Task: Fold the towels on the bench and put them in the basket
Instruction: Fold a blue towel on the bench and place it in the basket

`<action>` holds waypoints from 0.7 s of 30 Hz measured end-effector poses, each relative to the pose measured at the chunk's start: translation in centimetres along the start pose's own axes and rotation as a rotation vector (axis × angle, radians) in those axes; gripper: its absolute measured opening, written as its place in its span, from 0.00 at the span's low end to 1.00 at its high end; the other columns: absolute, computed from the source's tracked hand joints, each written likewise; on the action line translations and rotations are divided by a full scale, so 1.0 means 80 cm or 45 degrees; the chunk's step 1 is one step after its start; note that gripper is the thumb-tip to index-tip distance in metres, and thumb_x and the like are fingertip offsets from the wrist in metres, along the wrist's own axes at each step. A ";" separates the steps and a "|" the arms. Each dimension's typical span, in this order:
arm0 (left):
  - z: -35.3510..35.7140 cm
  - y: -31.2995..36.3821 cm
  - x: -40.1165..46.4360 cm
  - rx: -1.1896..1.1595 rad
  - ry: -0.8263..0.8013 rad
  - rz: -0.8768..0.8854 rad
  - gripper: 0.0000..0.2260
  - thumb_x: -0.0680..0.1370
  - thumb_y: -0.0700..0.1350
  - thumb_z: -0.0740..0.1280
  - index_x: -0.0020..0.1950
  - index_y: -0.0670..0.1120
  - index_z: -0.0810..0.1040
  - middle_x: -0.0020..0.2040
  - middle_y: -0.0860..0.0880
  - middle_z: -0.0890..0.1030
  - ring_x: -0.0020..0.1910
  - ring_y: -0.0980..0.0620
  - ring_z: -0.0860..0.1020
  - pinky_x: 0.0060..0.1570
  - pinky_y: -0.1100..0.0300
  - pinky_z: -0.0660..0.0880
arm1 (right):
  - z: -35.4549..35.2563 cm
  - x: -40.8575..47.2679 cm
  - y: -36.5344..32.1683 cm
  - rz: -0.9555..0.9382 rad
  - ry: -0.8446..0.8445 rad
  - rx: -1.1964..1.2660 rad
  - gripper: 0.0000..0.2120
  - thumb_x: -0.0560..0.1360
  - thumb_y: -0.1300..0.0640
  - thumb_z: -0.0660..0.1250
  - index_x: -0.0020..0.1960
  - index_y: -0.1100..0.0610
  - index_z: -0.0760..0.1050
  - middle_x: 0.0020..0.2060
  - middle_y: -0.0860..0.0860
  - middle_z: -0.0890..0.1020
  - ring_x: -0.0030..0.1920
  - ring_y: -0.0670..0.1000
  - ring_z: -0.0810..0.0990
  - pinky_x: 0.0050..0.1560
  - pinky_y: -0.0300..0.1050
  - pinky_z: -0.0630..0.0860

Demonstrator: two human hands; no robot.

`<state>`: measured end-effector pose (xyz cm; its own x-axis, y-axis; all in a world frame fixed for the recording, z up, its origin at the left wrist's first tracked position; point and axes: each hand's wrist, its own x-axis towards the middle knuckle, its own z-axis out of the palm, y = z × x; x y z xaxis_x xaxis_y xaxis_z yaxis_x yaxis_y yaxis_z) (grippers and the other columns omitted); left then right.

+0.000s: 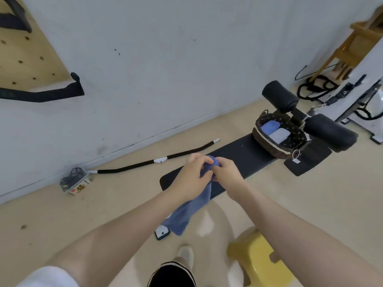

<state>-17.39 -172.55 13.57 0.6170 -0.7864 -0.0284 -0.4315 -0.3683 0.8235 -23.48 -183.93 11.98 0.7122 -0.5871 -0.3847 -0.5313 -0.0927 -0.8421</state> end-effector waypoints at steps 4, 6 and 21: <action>-0.008 -0.010 0.067 0.188 -0.075 0.054 0.15 0.78 0.41 0.62 0.65 0.47 0.69 0.64 0.51 0.69 0.55 0.55 0.73 0.54 0.63 0.70 | -0.023 0.059 -0.014 -0.043 -0.076 0.086 0.07 0.74 0.64 0.62 0.47 0.68 0.77 0.38 0.64 0.76 0.41 0.54 0.74 0.46 0.58 0.78; -0.015 -0.017 0.098 0.198 -0.125 0.056 0.15 0.78 0.40 0.61 0.64 0.47 0.69 0.63 0.51 0.70 0.55 0.55 0.73 0.56 0.62 0.71 | -0.035 0.082 -0.023 -0.041 -0.116 0.139 0.06 0.74 0.64 0.64 0.46 0.67 0.77 0.38 0.62 0.77 0.40 0.54 0.74 0.44 0.51 0.74; 0.018 -0.060 0.283 -0.290 0.199 -0.303 0.08 0.81 0.40 0.55 0.58 0.49 0.69 0.43 0.53 0.77 0.39 0.59 0.73 0.38 0.70 0.69 | -0.095 0.317 -0.026 -0.261 -0.403 -0.104 0.08 0.78 0.58 0.60 0.48 0.62 0.74 0.38 0.53 0.78 0.38 0.49 0.76 0.40 0.39 0.74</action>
<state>-2.25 -189.28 8.15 0.7831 -0.6004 -0.1622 -0.1170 -0.3984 0.9097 -7.79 -204.71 6.87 0.9069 -0.2739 -0.3201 -0.3891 -0.2537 -0.8856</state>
